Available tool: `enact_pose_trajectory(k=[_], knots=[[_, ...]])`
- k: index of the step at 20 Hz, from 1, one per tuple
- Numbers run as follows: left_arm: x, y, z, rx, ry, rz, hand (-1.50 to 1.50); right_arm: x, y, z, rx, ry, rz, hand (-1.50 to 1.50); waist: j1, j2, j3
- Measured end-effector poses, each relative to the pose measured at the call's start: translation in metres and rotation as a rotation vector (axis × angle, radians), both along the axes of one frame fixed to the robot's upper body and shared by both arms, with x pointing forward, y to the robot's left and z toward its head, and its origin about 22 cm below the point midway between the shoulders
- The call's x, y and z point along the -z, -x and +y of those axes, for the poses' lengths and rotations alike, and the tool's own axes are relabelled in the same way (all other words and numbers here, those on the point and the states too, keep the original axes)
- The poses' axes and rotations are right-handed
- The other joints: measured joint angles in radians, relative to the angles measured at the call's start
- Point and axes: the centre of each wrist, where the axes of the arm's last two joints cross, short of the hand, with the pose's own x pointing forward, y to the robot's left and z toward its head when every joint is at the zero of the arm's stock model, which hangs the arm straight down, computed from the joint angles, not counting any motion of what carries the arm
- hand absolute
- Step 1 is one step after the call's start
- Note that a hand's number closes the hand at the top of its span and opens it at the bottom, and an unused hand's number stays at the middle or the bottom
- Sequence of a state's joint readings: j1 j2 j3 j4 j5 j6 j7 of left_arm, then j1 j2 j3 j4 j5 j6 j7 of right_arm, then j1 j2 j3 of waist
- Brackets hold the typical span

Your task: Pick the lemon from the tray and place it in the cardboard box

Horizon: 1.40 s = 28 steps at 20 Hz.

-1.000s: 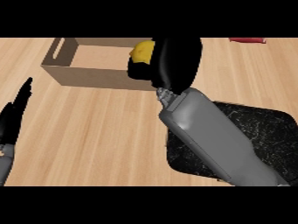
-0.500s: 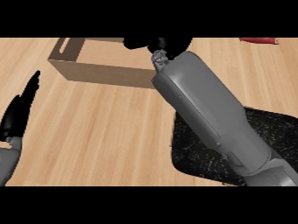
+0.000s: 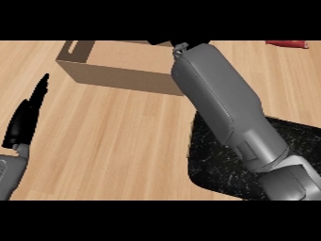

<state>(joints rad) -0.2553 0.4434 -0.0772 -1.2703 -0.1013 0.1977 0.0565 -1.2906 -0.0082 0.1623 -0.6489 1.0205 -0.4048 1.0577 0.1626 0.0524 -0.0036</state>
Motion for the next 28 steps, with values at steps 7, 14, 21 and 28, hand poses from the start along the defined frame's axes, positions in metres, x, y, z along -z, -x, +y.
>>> enact_pose_trajectory(k=[7,14,21,28], knots=[[-0.004,-0.007,-0.008,0.019,-0.004,-0.01,0.0,0.015,-0.014,-0.014,0.055,-0.154,0.016,-1.5,0.013,0.007,0.001],[-0.003,-0.007,-0.008,0.019,0.0,-0.002,0.0,0.019,-0.018,-0.013,0.07,-0.188,-0.111,-1.5,0.017,0.003,0.001],[0.002,-0.003,-0.003,-0.003,-0.001,0.009,0.0,0.015,-0.019,-0.012,0.089,-0.249,-0.327,-1.5,-0.005,-0.008,0.002],[0.005,0.005,0.01,-0.038,0.001,0.03,0.0,0.021,-0.016,-0.01,0.108,-0.327,-0.444,-1.5,-0.044,-0.032,0.002]])
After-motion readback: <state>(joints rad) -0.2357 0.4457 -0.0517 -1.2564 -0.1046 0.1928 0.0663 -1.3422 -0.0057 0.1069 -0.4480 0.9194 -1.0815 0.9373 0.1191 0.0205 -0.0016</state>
